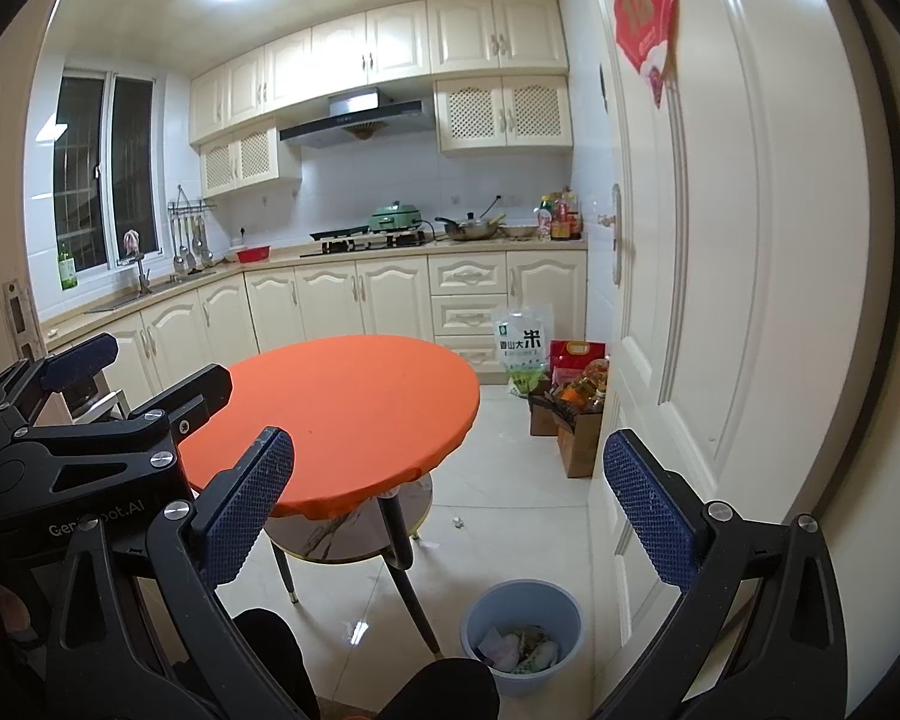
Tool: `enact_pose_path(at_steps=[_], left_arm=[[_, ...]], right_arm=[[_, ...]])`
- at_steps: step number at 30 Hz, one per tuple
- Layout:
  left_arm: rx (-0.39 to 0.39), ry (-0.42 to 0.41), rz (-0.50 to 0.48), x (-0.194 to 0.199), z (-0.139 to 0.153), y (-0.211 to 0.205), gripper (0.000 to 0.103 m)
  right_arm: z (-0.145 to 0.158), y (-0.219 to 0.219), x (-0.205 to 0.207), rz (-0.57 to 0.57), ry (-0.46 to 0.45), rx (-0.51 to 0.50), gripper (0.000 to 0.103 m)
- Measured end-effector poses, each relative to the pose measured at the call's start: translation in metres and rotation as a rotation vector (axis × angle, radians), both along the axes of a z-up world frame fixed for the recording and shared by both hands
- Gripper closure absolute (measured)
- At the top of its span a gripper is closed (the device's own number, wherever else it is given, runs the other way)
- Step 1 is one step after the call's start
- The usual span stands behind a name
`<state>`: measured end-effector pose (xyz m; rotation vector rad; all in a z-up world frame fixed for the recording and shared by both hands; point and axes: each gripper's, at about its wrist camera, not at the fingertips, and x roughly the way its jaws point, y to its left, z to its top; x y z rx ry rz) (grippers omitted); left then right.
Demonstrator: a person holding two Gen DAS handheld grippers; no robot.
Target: Collect trash
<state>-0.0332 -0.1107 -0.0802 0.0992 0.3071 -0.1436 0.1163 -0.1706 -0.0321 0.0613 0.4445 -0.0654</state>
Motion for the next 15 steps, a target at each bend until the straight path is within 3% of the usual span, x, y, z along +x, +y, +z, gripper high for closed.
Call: enact_pose_path(at_steps=[15], left_arm=[[-0.003,0.000,0.004,-0.0017,0.0002,0.0016,0.001]], right_arm=[[-0.0009,0.0010,-0.0007,-0.001,0.000,0.001,0.000]])
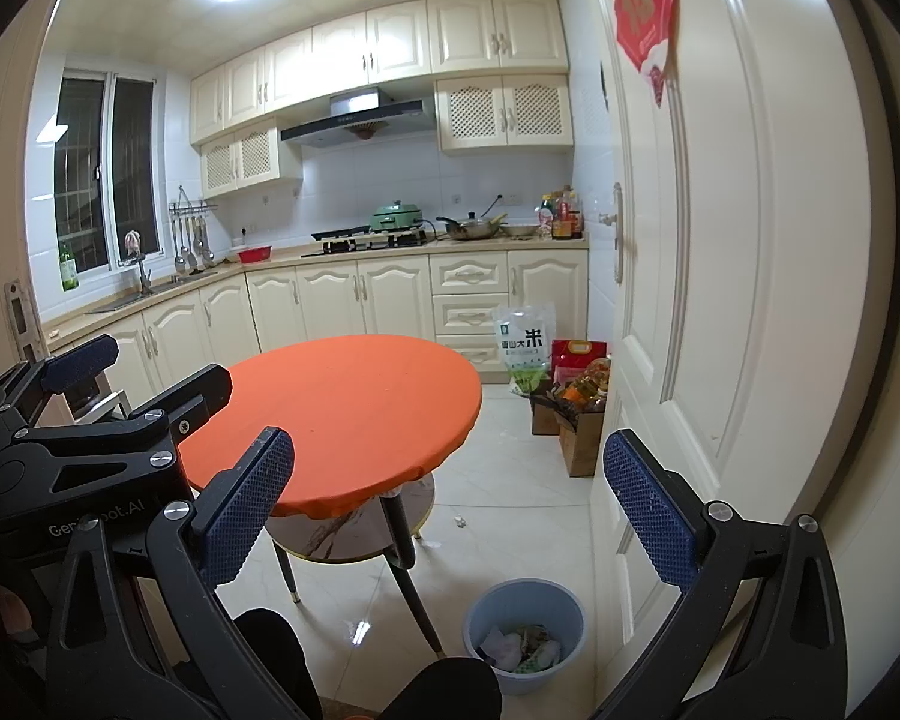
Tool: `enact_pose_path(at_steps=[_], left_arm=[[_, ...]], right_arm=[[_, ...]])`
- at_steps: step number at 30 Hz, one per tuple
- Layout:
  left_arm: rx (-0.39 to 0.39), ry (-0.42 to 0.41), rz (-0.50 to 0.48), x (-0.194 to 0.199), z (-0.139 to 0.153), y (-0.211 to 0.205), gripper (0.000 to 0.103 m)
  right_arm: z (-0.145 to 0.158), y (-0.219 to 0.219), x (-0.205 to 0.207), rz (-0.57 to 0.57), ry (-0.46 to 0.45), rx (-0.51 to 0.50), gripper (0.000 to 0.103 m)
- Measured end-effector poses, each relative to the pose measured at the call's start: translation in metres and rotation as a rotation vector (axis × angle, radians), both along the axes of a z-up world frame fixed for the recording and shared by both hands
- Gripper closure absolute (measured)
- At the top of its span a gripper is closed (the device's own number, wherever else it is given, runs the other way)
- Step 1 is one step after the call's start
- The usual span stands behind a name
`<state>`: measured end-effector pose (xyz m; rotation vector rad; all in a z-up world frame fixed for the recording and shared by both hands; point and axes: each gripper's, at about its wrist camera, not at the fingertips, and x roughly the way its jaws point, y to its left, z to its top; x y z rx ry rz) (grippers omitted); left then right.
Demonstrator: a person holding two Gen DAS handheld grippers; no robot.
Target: Collect trash
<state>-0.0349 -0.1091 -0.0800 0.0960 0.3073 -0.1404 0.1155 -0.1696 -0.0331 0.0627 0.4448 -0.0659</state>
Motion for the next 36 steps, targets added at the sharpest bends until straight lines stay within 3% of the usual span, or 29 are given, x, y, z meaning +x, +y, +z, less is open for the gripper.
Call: enact_pose_path(at_steps=[23,36], left_arm=[[0.001,0.013,0.000,0.003,-0.001,-0.004,0.001],[-0.023,0.053,-0.031,0.041,-0.009,-0.003,0.001]], right_arm=[[-0.005,0.002,0.003,-0.003,0.012,0.005,0.000],[-0.017,0.010,0.020,-0.027,0.051,0.006,0.000]])
